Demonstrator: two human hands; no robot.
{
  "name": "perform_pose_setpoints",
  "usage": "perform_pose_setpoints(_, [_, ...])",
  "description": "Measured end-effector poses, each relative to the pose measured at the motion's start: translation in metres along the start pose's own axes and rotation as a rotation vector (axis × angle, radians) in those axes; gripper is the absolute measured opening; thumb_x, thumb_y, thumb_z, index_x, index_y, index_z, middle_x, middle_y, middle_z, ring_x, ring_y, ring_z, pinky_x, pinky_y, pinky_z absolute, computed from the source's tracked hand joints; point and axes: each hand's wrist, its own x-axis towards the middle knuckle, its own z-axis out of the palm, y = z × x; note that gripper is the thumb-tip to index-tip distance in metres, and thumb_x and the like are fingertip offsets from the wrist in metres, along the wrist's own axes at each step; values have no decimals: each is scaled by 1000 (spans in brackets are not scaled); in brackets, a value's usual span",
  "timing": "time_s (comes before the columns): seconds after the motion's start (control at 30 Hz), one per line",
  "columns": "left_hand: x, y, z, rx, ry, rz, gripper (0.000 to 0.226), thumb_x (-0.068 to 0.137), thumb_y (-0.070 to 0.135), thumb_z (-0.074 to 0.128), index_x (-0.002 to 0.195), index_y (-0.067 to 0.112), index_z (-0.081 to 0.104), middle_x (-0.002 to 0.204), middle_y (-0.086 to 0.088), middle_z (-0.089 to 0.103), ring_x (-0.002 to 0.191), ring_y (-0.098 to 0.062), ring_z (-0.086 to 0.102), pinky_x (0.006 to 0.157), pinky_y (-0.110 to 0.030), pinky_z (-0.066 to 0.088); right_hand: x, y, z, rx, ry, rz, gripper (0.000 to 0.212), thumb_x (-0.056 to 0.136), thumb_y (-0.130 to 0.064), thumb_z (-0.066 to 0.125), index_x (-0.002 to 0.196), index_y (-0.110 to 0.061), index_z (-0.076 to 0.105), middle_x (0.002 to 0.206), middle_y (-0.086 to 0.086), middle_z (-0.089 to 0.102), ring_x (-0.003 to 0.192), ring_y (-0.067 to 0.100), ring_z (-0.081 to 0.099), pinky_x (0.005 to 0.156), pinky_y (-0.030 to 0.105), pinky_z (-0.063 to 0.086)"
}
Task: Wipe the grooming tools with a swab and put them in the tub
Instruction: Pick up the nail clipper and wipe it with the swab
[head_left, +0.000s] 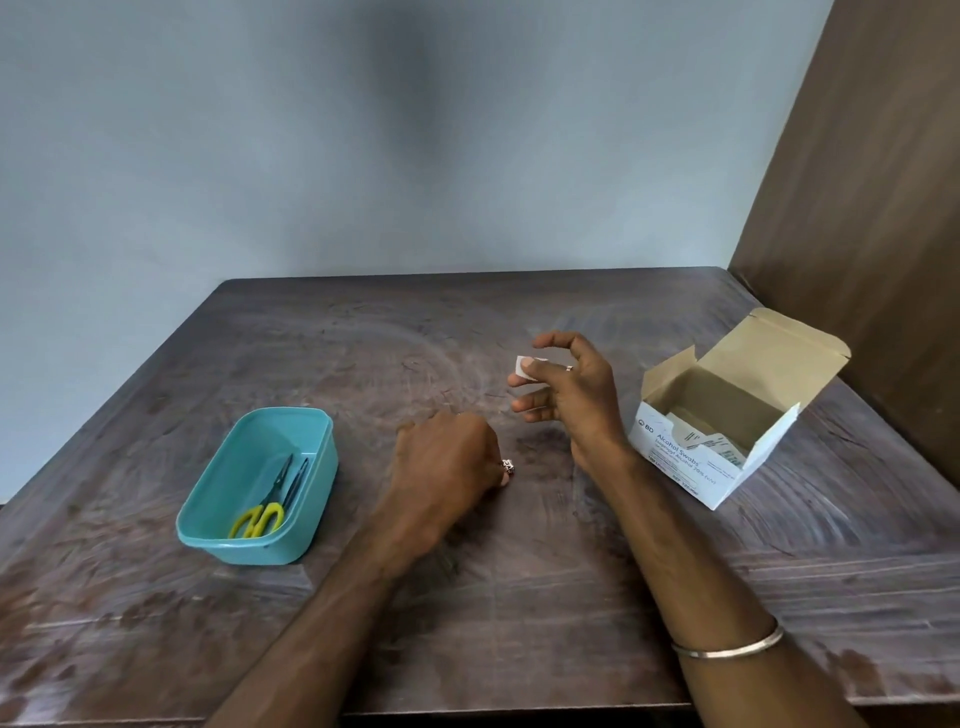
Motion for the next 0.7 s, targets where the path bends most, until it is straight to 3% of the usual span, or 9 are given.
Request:
perform_pose_setpoints(0.07, [7,-5,-2,-75,20,-1,17,79,45,73,89,30,75,93,7,75,94,-13,66,81,-30,46,1,1,0,-28,-10,-2,10,94,-8,65,102,-13,68,79,8,77,51,20,67,45,25,53])
perform_pose_setpoints(0.2, [25,-18,-3,-339,113,-12,14,78,41,76,86,29,73,83,8,74,80,-11,68,73,-29,52,3,6,3,-103,-32,-18,12,97,-11,63,104,-16,70,86,3,77,58,18,70,49,29,53])
perform_pose_setpoints(0.4, [40,-32,12,-732,273,27,9,78,24,81,86,25,78,74,9,72,60,2,59,62,-18,45,6,9,3,-145,-39,-83,18,97,-7,61,98,-21,73,89,6,77,64,20,72,50,28,56])
perform_pose_setpoints(0.5, [41,-35,18,-821,277,25,13,81,12,77,91,19,79,73,8,71,54,8,55,57,-6,40,6,12,5,-194,-58,-83,24,97,-3,59,95,-21,75,91,7,76,68,18,71,53,28,58])
perform_pose_setpoints(0.6, [41,-41,19,-865,284,18,18,84,6,73,96,19,78,68,16,64,53,8,53,55,-6,39,6,15,8,-264,-84,-75,24,96,-3,60,95,-21,77,94,2,76,74,15,71,54,27,57])
perform_pose_setpoints(0.7, [41,-45,21,-929,267,-8,21,83,6,74,94,24,75,71,12,67,58,4,55,58,-9,41,6,18,10,-322,-122,-94,18,92,-8,68,102,-19,78,96,2,77,83,13,73,58,24,56])
